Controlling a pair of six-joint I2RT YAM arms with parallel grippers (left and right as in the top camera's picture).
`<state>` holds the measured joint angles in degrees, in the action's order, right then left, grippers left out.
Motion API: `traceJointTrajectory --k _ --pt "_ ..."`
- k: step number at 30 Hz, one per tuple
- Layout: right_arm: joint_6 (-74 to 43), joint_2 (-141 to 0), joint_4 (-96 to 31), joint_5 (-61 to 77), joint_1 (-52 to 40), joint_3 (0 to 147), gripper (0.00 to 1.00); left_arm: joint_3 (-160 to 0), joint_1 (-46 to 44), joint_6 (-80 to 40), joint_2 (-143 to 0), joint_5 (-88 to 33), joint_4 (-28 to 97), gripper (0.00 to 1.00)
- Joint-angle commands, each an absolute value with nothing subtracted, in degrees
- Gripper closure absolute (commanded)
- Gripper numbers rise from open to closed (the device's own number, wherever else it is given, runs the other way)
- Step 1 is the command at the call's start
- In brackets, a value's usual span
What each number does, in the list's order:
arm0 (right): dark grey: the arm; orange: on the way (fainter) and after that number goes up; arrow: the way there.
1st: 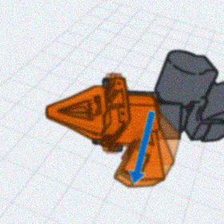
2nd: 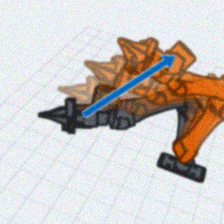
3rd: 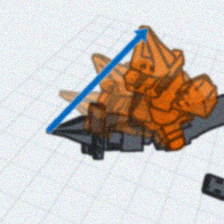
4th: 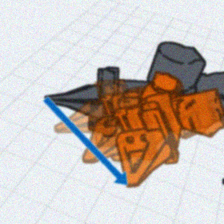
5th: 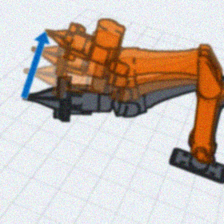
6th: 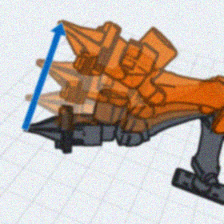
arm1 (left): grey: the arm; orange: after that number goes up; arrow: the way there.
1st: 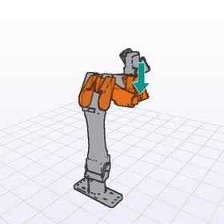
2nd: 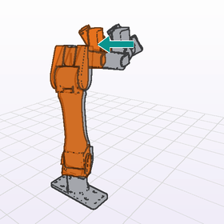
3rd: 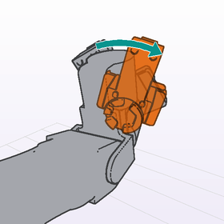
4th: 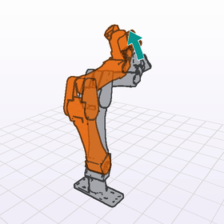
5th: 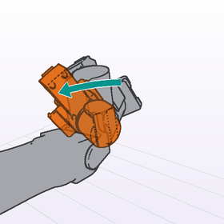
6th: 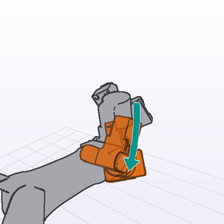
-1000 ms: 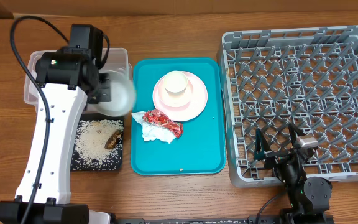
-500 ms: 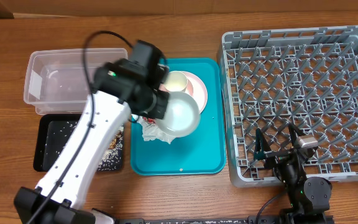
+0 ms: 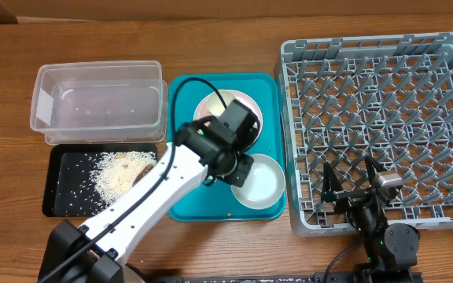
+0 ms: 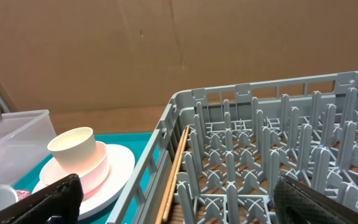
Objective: Sort waste into correct bins and load items into the dishwasher
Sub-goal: 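Carry the empty bowl back and set it on the teal tray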
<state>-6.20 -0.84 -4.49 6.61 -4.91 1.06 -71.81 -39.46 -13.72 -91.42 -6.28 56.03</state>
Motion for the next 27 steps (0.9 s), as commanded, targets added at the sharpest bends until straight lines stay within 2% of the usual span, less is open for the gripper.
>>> traceJointTrajectory --k 1,8,16,20,23,27 --pt "-6.17 -0.27 -4.14 6.52 -4.75 0.47 0.00 -69.54 -41.04 -15.55 -91.07 -7.11 54.35 0.96" --pt "-6.17 -0.27 -4.14 6.52 -4.75 0.47 0.00 -66.59 -42.41 -18.52 -91.13 -6.70 50.46 0.96" --pt "-6.17 -0.27 -4.14 6.52 -4.75 0.47 0.00 -64.97 -42.37 -25.61 -91.50 0.23 50.54 0.96" --pt "-6.17 -0.27 -4.14 6.52 -4.75 0.47 0.00 -64.95 -42.37 -25.80 -91.50 0.23 51.16 0.92" --pt "-6.17 -0.27 -4.14 6.52 -4.75 0.47 0.00 -64.95 -42.37 -26.00 -91.53 0.23 51.72 0.84" --pt "-6.17 -0.27 -4.14 6.52 -4.75 0.47 0.00 -64.95 -42.37 -26.00 -91.61 0.23 52.40 0.83"
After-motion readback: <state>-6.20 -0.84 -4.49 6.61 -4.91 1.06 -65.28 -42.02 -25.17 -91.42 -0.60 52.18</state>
